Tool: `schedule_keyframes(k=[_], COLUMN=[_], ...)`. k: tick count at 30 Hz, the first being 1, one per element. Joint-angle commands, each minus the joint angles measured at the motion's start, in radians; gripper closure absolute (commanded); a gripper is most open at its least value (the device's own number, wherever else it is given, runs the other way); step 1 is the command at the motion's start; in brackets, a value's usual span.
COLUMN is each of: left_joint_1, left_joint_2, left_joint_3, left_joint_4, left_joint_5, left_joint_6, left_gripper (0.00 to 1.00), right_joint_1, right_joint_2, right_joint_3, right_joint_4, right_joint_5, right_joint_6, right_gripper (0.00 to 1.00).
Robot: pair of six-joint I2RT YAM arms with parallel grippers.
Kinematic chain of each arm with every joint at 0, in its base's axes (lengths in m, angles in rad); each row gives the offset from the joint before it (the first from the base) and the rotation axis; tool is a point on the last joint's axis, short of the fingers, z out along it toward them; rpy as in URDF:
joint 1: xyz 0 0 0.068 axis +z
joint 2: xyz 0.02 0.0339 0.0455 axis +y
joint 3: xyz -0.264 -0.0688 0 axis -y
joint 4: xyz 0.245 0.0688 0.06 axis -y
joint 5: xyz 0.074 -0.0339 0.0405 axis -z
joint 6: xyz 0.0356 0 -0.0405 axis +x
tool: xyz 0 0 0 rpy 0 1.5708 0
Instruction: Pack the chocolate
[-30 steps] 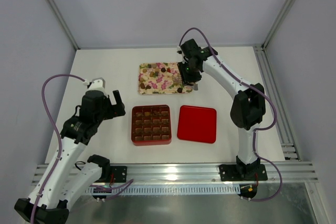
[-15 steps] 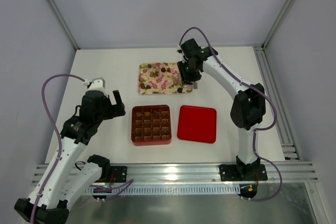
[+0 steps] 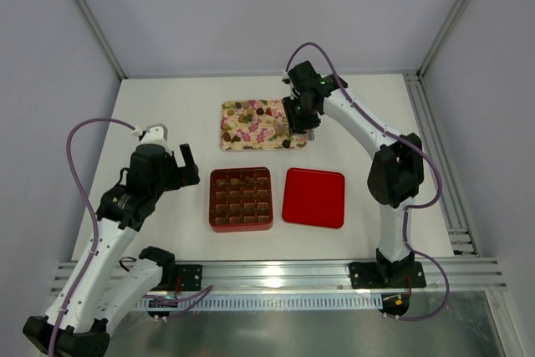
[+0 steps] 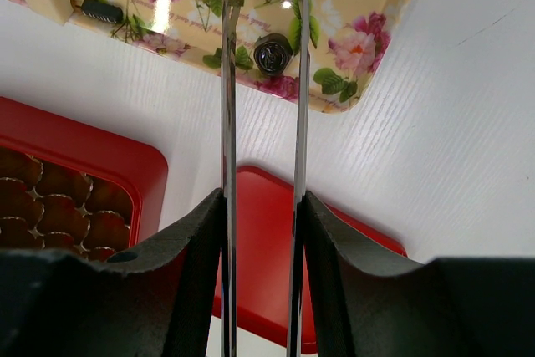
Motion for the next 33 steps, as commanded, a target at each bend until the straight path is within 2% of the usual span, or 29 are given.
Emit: schedule_keyframes(k=[1, 33], left_joint_1=[0.003, 0.003], left_joint_2=[-0.002, -0.008], left_joint_3=[0.009, 0.009], left_joint_4=[0.030, 0.030], left_joint_5=[-0.011, -0.010], left_joint_6=[0.003, 0.000], left_gripper=[0.00, 0.00], right_joint_1=[0.001, 0.003], right_joint_2=[-0.079, -0.055], right_joint_3=[-0.007, -0.047], right_joint_4=[0.043, 0.048], right_joint_5=[0.000, -0.018], right_joint_6=[0.016, 0.010], right_gripper=[0.57, 0.57])
